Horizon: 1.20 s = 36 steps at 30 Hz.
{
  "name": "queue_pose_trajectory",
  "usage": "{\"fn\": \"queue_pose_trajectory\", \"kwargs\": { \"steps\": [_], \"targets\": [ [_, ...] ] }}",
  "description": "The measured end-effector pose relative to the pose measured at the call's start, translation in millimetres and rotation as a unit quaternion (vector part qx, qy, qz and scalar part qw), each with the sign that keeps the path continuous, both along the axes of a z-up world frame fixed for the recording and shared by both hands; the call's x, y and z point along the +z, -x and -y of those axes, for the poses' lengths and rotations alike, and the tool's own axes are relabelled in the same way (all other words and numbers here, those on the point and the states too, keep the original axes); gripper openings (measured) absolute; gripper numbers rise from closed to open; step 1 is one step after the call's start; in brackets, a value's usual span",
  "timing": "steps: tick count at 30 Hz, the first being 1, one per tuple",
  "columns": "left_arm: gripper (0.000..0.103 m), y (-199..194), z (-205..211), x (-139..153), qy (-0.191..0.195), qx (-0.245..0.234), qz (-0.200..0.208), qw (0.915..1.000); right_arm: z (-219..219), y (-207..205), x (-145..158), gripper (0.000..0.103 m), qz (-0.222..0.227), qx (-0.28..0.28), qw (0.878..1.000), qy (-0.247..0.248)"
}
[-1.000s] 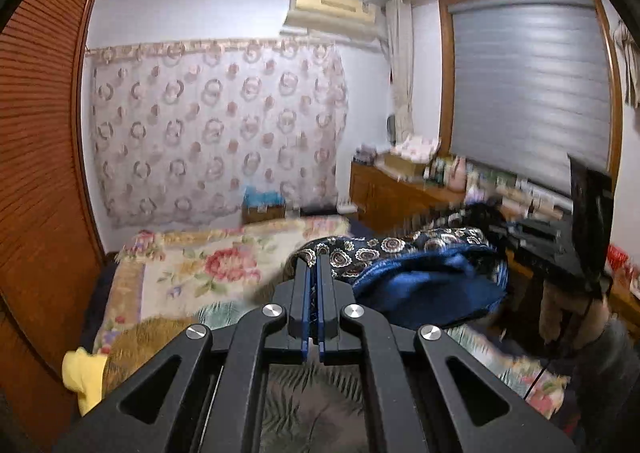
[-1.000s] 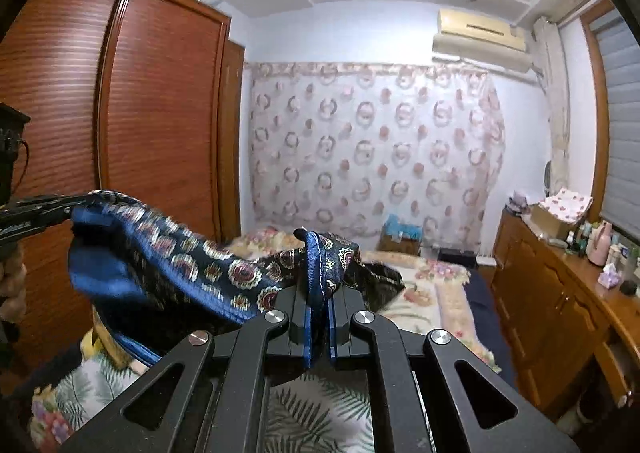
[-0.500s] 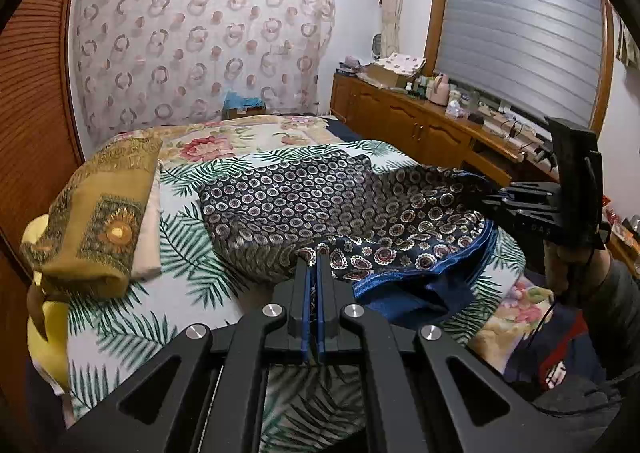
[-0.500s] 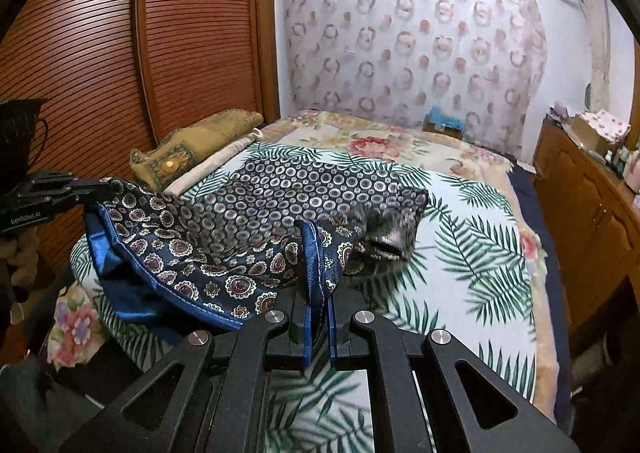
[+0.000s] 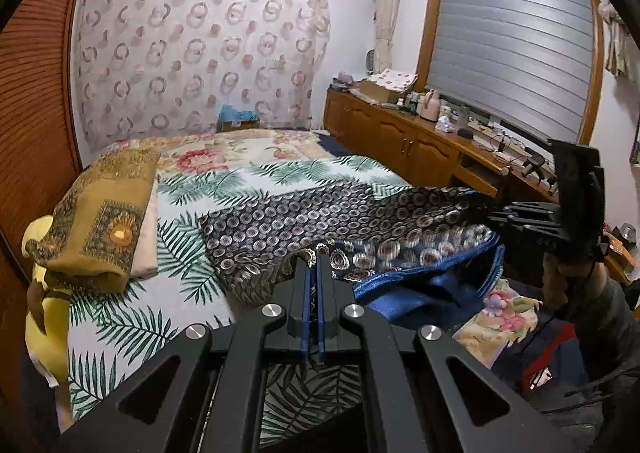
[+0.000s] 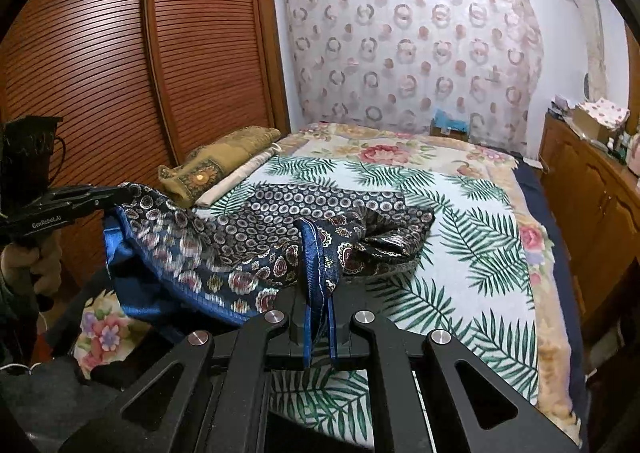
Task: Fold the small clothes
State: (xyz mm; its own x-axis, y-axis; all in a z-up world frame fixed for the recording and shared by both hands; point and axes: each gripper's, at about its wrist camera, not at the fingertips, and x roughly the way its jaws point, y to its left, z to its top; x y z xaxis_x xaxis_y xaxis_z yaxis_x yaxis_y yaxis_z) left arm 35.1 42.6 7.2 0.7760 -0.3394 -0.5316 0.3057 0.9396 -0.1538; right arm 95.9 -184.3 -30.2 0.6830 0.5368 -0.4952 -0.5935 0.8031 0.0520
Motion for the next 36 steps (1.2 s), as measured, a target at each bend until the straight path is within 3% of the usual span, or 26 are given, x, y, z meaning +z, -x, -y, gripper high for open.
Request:
{"fn": "queue_pose_trajectory", "kwargs": {
  "steps": [4, 10, 17, 23, 24, 26, 28, 30, 31, 32, 34, 36],
  "targets": [
    [0.003, -21, -4, -14, 0.005, 0.009, -0.017, 0.9998, 6, -19, -6, 0.005, -0.028, -0.009, 0.999, -0.014],
    [0.003, -68, -14, -10, 0.025, 0.032, -0.01, 0.9991, -4, -73, 4, 0.006, -0.039, -0.029, 0.997, -0.057],
    [0.003, -130, -20, -7, 0.009, 0.066, 0.006, 0.9978, -36, -148, 4, 0.006, -0.024, -0.068, 0.997, -0.036],
    [0.005, -145, -24, -16, 0.009, 0.075, -0.005, 0.9972, -53, -184, -12, 0.006, -0.039, -0.084, 0.995, -0.023],
    [0.01, -144, -26, -17, 0.008, 0.078, -0.005, 0.9969, -55, -187, -12, 0.007, -0.041, -0.084, 0.995, -0.025],
    [0.031, -140, -28, -17, 0.013, 0.076, -0.002, 0.997, -57, -190, -15, 0.015, -0.043, -0.084, 0.995, -0.031],
    [0.044, -134, -27, -17, 0.013, 0.068, 0.006, 0.9976, -57, -192, -10, 0.023, -0.041, -0.095, 0.994, -0.029],
    [0.052, -126, -27, -15, 0.015, 0.058, 0.011, 0.9981, -55, -190, -4, 0.046, -0.033, -0.093, 0.994, -0.035],
    [0.063, -122, -27, -14, 0.019, 0.056, 0.015, 0.9982, -54, -187, -1, 0.05, -0.029, -0.095, 0.994, -0.037],
    [0.071, -119, -28, -12, 0.022, 0.055, 0.018, 0.9981, -50, -184, -1, 0.052, -0.026, -0.097, 0.994, -0.038],
    [0.079, -114, -27, -9, 0.026, 0.048, 0.02, 0.9983, -43, -178, 0, 0.052, -0.019, -0.092, 0.995, -0.042],
    [0.079, -111, -25, -11, 0.021, 0.042, 0.016, 0.9988, -37, -170, -2, 0.052, -0.009, -0.083, 0.996, -0.036]
  ]
}}
